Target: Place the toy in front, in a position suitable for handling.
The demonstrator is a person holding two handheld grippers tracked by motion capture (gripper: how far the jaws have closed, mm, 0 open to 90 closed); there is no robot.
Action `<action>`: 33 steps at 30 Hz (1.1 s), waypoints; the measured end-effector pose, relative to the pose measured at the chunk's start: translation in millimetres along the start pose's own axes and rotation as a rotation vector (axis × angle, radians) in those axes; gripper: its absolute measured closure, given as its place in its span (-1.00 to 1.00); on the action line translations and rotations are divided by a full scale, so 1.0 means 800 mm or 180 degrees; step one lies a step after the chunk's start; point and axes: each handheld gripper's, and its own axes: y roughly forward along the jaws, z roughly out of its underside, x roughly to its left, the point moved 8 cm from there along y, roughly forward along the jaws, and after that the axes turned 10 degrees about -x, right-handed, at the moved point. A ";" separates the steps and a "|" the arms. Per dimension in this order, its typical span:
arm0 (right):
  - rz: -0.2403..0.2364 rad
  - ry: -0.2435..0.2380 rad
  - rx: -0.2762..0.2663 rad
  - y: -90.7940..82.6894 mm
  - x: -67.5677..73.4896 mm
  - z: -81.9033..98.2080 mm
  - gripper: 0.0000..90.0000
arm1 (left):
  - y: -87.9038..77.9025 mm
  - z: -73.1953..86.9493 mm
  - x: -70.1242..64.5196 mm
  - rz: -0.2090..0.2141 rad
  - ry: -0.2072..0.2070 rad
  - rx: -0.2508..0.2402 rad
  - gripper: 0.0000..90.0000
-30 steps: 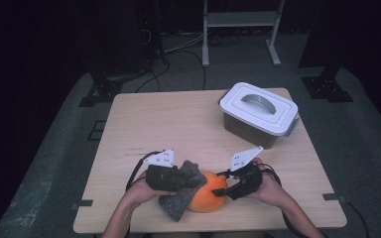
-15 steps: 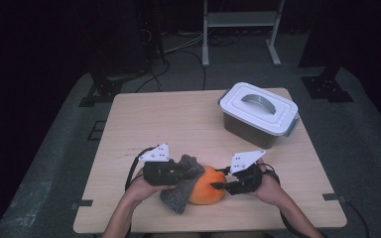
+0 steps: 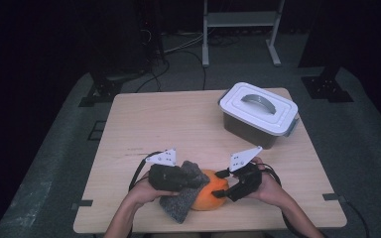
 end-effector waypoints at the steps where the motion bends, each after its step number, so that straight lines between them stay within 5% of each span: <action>1: 0.0002 -0.0041 0.0005 0.000 0.001 0.001 -0.16 | -0.001 0.000 0.000 0.0009 -0.0009 -0.0005 0.66; 7: 0.0021 -0.0166 -0.0043 0.002 0.006 -0.002 0.01 | -0.001 -0.012 -0.002 -0.0064 0.0076 -0.0097 0.66; 13: 0.0010 -0.0373 0.0008 0.000 0.010 -0.003 0.14 | -0.006 -0.009 0.003 -0.0160 0.0148 -0.0023 0.65; 27: -0.0018 -0.0232 -0.0003 -0.025 -0.014 0.013 0.14 | -0.039 0.027 0.040 -0.0392 -0.0165 0.0067 0.64; 33: 0.0025 -0.0269 0.0005 -0.024 -0.011 0.012 0.14 | -0.036 0.022 0.038 -0.0328 -0.0206 -0.0041 0.65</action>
